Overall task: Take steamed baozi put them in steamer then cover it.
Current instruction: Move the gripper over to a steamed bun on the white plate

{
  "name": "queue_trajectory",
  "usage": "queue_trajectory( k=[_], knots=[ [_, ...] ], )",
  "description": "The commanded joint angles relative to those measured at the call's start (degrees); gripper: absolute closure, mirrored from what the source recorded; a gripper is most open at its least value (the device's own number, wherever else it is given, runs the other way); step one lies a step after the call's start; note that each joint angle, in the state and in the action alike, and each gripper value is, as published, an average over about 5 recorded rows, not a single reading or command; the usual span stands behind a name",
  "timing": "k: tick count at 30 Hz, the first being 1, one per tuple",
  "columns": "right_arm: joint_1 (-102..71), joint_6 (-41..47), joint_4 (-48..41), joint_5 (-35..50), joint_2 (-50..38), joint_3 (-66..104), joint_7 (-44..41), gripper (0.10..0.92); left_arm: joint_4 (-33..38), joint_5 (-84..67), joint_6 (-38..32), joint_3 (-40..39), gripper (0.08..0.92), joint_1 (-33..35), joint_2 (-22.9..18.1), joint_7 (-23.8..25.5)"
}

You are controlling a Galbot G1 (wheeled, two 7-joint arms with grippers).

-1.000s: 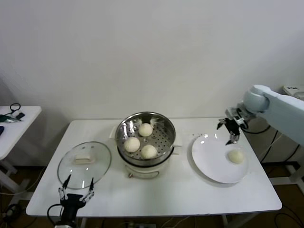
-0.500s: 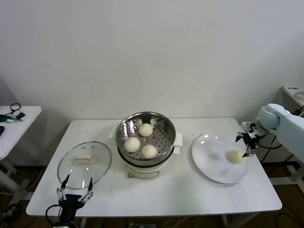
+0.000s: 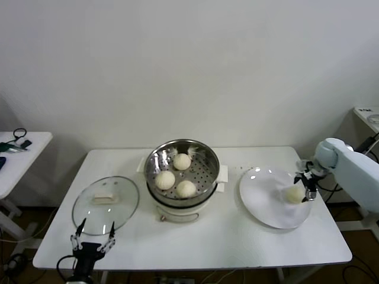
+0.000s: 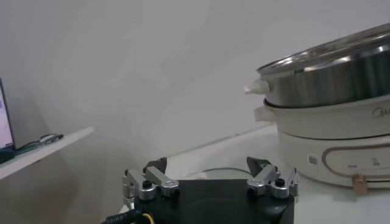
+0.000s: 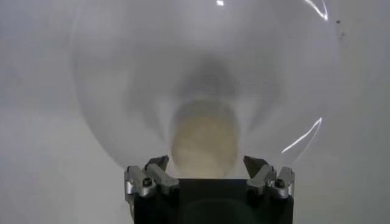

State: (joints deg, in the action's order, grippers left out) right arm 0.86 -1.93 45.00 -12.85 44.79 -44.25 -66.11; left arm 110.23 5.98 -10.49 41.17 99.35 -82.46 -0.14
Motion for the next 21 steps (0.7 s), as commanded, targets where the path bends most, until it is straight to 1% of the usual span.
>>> queue_trajectory(
  k=[1, 8, 15, 18, 21],
  knots=[
    [-1.5, -1.0, -4.7, -2.4, 4.0, 1.7, 0.0, 0.203, -0.3, 0.2, 0.1, 0.0, 0.177, -0.2, -0.1, 0.0],
    [-1.2, -1.4, -4.8, -2.6, 4.3, 1.5, -0.6, 0.207, -0.4, 0.2, 0.1, 0.1, 0.177, -0.2, -0.1, -0.1],
    [-0.5, -1.4, -4.7, -2.2, 4.0, 1.1, -1.1, 0.297, -0.6, 0.2, 0.0, 0.2, 0.177, -0.1, -0.1, -0.1],
    [0.5, -1.1, -4.4, -0.7, 3.8, 0.4, -1.2, 0.308, -0.6, 0.2, 0.0, 0.3, 0.177, -0.2, 0.0, -0.2],
    [3.1, -0.1, -3.3, 2.6, 3.4, -2.2, -1.2, 0.312, -0.5, 0.2, 0.1, 0.3, 0.177, -0.2, 0.0, -0.2]
  ],
)
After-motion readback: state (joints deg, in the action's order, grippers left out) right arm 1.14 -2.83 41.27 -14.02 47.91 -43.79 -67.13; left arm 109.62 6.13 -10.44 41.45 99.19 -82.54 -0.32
